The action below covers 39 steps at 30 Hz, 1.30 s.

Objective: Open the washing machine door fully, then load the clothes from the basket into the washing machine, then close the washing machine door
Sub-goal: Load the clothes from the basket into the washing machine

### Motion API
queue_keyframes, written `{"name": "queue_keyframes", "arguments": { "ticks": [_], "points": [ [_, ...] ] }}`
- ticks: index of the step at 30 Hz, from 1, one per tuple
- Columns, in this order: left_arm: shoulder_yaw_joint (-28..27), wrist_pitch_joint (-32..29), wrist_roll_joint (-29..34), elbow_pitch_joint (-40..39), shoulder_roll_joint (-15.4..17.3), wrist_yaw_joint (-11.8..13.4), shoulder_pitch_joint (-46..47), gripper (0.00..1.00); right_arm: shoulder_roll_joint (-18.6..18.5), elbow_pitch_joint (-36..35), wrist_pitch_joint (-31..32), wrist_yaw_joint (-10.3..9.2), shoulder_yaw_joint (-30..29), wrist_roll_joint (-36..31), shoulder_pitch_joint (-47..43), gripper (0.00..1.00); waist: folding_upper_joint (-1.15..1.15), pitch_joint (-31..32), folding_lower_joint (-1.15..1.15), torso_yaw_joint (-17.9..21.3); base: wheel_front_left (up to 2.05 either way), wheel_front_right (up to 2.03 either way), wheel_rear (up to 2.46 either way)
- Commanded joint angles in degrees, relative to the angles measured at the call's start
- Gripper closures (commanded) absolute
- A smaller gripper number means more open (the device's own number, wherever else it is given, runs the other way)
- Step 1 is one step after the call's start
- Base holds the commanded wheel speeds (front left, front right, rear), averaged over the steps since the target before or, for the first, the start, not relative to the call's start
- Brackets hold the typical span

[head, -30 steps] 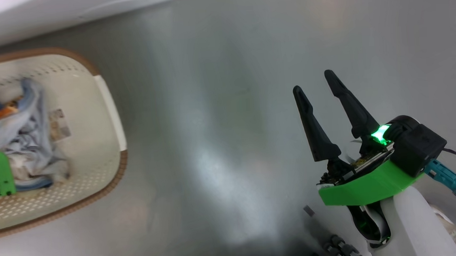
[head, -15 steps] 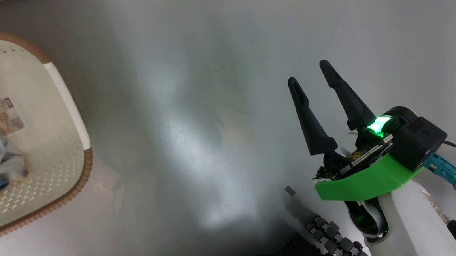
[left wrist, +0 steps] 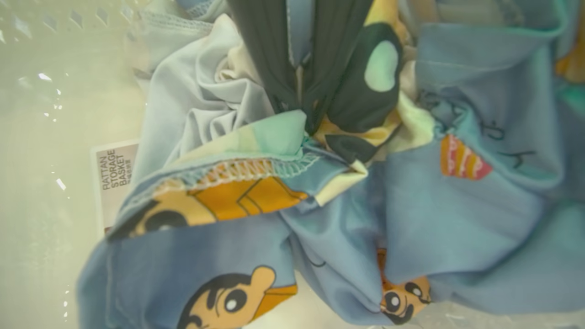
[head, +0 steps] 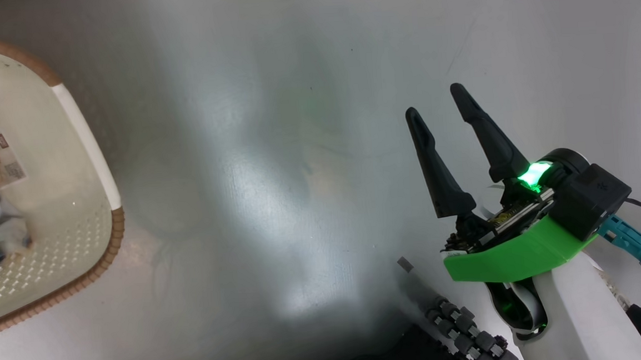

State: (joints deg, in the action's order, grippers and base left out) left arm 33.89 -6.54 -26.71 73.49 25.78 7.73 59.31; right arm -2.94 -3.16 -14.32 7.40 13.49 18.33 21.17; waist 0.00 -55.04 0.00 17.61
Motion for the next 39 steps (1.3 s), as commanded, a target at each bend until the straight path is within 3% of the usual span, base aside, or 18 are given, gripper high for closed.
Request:
{"name": "queue_keyframes", "arguments": {
  "ticks": [1, 21, 26, 39],
  "points": [
    [-1.17, 0.21, -0.48, 0.15, 2.05, -0.31, -0.73, 1.0, 0.06, -1.25, -0.67, 0.09, 0.79, 0.67, -1.93, 0.0, 0.0, 0.1, 0.0, -0.16, 0.0, 0.0, 0.0],
    [-5.89, 18.58, -7.02, -2.91, -4.53, -1.93, -4.48, 1.0, 0.06, -0.68, -0.68, 0.09, -1.97, -2.21, -2.96, 0.0, 0.0, 7.7, 0.0, -4.65, 0.0, 0.0, 0.0],
    [-6.98, 21.07, -7.77, -5.09, -5.97, -1.24, -6.85, 1.0, 0.06, 0.04, -0.68, 0.09, -3.0, -3.02, -4.16, 0.0, 0.0, 10.81, 0.0, -6.05, 0.0, 0.0, 0.0],
    [-15.01, 21.53, -4.78, -26.61, -6.9, 3.73, -19.26, 1.0, 0.06, 1.17, 0.41, 0.09, -5.51, -5.11, -6.96, 0.0, 0.0, 19.75, 0.0, -10.41, 0.0, 0.0, 0.0]
  ]
}}
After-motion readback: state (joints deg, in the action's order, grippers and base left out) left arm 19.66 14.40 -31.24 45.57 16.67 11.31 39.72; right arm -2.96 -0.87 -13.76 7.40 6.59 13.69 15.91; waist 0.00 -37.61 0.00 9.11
